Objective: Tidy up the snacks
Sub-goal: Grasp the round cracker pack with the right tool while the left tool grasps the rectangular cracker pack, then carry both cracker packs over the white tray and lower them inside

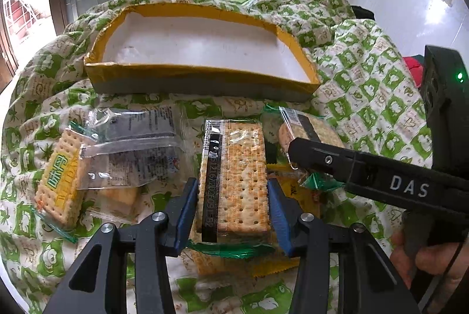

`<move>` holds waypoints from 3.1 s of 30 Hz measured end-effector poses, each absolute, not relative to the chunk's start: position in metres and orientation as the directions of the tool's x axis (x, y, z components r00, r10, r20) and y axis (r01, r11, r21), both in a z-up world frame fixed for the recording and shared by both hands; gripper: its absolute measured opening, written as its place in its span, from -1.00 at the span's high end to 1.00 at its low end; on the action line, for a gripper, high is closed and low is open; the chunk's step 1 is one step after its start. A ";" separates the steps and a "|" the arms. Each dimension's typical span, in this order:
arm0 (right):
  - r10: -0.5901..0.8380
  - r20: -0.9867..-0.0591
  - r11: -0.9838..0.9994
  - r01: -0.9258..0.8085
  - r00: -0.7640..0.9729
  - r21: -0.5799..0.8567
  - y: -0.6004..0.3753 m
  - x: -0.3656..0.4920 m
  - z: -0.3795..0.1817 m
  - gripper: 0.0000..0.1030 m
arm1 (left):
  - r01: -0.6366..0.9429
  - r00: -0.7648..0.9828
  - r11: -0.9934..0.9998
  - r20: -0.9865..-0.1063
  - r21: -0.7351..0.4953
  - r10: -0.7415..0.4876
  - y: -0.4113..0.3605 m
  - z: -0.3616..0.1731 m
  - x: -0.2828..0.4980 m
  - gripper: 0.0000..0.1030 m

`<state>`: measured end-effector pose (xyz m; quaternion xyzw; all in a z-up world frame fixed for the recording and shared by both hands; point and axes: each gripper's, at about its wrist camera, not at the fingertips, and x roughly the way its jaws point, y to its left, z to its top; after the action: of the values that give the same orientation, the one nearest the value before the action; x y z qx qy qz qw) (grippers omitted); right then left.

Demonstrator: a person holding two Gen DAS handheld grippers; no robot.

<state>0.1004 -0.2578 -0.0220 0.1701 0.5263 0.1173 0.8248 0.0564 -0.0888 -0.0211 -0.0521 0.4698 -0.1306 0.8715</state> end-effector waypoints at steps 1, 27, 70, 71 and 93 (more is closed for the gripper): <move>0.373 -0.827 0.914 -0.013 0.421 0.405 -0.259 0.100 -0.021 -0.41 | 0.180 0.529 0.960 -0.803 -0.213 -0.277 -0.089 -0.019 0.056 0.04; 0.369 -0.811 0.911 -0.004 0.454 0.412 -0.272 0.113 0.012 -0.42 | 0.120 0.575 0.964 -0.775 -0.239 -0.264 -0.074 0.015 0.096 0.04; 0.372 -0.801 0.919 -0.065 0.468 0.389 -0.257 0.239 0.016 -0.42 | 0.028 0.575 0.969 -0.789 -0.246 -0.217 -0.070 0.009 0.219 0.04; 0.375 -0.801 0.918 -0.066 0.467 0.391 -0.257 0.242 0.014 -0.42 | 0.024 0.573 0.968 -0.791 -0.248 -0.217 -0.070 0.007 0.223 0.04; 0.335 -0.827 0.938 -0.079 0.452 0.337 -0.244 0.307 -0.015 -0.42 | -0.004 0.554 0.982 -0.818 -0.187 -0.154 -0.066 -0.019 0.282 0.04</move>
<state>0.3066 -0.2443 -0.0155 0.1256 0.5088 0.1228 0.8428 0.2824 -0.0657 -0.0194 -0.0838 0.4701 -0.0428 0.8776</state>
